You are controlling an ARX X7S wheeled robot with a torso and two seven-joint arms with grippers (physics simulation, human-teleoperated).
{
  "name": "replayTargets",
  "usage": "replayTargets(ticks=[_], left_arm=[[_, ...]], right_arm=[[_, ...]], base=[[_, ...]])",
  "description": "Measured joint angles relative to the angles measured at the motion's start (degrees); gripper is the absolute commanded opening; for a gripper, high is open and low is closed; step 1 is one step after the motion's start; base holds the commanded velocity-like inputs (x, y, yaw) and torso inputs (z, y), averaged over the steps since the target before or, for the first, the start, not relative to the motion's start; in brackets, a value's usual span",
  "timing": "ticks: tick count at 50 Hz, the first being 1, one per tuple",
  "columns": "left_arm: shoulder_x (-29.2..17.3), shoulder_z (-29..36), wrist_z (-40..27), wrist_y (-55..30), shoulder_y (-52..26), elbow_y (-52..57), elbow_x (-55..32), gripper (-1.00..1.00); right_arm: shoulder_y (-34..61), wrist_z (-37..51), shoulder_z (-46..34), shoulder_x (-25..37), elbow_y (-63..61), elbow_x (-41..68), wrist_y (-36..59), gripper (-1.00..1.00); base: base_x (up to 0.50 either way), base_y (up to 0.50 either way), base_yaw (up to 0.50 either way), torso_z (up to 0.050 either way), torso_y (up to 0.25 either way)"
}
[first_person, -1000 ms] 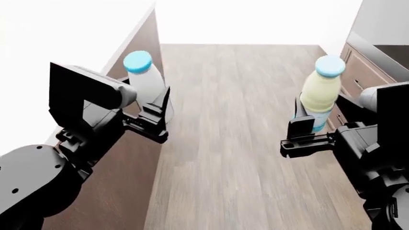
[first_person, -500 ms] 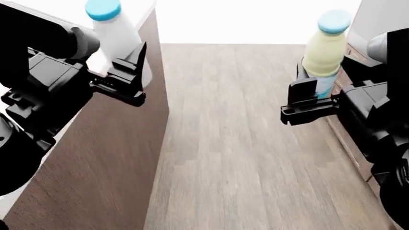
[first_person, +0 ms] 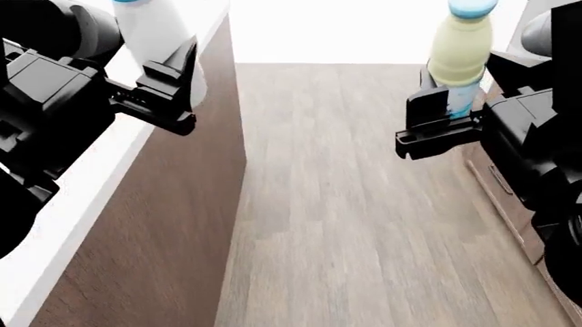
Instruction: Move the drinks to the dining counter.
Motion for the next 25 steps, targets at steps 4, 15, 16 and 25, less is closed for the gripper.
replayTargets(ticks=[4,15,16,25], left_arm=[[-0.47,-0.42,-0.67,-0.27,-0.18,0.01,-0.19,-1.0],[-0.94,-0.58,-1.48,-0.29,-0.36,0.29,-1.4,-1.0],[-0.98,-0.57,-1.53,-0.28,-0.38,0.32,-1.52,-1.0],[-1.29,-0.43,-1.96,-0.18,-0.69,0.43,-2.41,-1.0]], right_arm=[[0.59,-0.08,-0.51,-0.47,0.07,0.39,-0.14,-1.0],[1.31,0.2,-1.24,-0.37,-0.16,0.4,-0.06,-1.0],[1.38,0.26,-1.32,-0.34,-0.17,0.45,-0.05,-1.0],[2.07,0.8,-2.12,-0.21,-0.14,0.82,0.09,-1.0]], base=[[-0.23,0.17,0.0,0.0,0.005],[-0.01,-0.2,0.0,0.001,0.001],[-0.02,-0.5,0.0,0.0,0.0],[-0.03,-0.5,0.0,0.0,0.0]])
